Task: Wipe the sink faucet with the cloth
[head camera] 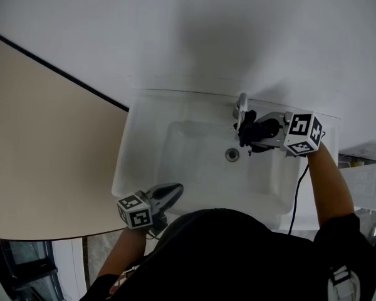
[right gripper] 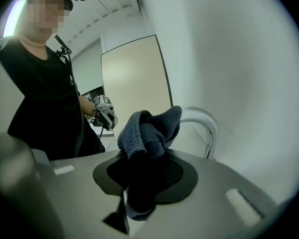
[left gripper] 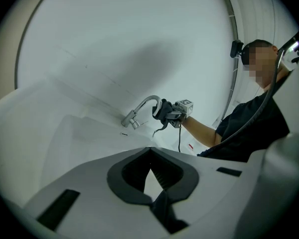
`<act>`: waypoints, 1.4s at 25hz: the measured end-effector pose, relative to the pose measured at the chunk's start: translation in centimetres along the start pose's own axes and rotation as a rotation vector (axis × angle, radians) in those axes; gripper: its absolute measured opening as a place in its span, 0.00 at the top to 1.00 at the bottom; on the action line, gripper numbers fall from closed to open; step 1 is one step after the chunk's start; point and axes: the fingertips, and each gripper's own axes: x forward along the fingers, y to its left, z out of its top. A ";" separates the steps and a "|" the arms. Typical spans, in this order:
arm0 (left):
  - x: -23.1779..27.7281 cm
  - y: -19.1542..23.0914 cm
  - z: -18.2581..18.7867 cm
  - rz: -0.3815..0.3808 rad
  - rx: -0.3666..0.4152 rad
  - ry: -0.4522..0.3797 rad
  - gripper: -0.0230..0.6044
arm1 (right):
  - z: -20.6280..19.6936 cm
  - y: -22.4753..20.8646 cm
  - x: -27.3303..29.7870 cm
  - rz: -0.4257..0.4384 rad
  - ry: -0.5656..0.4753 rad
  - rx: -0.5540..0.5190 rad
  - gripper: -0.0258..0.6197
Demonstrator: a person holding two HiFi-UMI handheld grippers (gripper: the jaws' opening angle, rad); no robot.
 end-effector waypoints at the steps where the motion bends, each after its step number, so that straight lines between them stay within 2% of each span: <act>1: 0.2 -0.1 0.0 -0.005 0.003 0.002 0.96 | 0.3 -0.1 0.3 -0.007 -0.004 -0.006 0.82; 4: 0.2 -0.2 0.2 -0.009 0.007 0.004 0.96 | 1.2 -0.3 1.4 -0.017 0.006 -0.006 0.82; 9: 0.1 0.1 0.2 -0.003 -0.003 -0.001 0.96 | 2.9 -1.0 4.1 -0.068 -0.010 0.067 0.82; 13: -0.3 0.2 0.3 -0.001 -0.005 -0.007 0.96 | 5.3 -3.1 7.0 -0.198 -0.049 0.133 0.82; 18: -0.6 0.4 0.5 0.013 -0.005 -0.010 0.96 | 7.2 -8.1 9.5 -0.400 -0.098 0.208 0.81; 20: -0.7 0.5 0.6 0.018 -0.006 -0.013 0.96 | 7.4 -9.0 9.8 -0.434 -0.096 0.215 0.81; 23: -1.0 0.2 0.5 0.021 -0.005 -0.011 0.96 | 6.6 -7.2 9.1 -0.387 -0.103 0.188 0.81; 25: -1.0 0.1 0.3 0.020 -0.005 -0.010 0.96 | 4.7 -5.5 7.1 -0.361 -0.117 0.181 0.81; 26: -0.9 0.1 0.2 0.021 -0.007 -0.008 0.96 | 3.3 -5.2 5.6 -0.374 -0.127 0.194 0.81; 30: -0.7 0.6 -0.2 0.027 -0.012 0.009 0.96 | -1.3 -9.0 -1.7 -0.565 -0.169 0.304 0.81; 32: -0.6 0.7 -0.3 0.030 -0.014 0.018 0.96 | -1.3 -11.2 -2.9 -0.635 -0.127 0.267 0.81; 35: -0.2 0.1 -0.2 0.030 -0.007 0.029 0.96 | -0.6 -12.9 -1.4 -0.669 0.027 0.101 0.81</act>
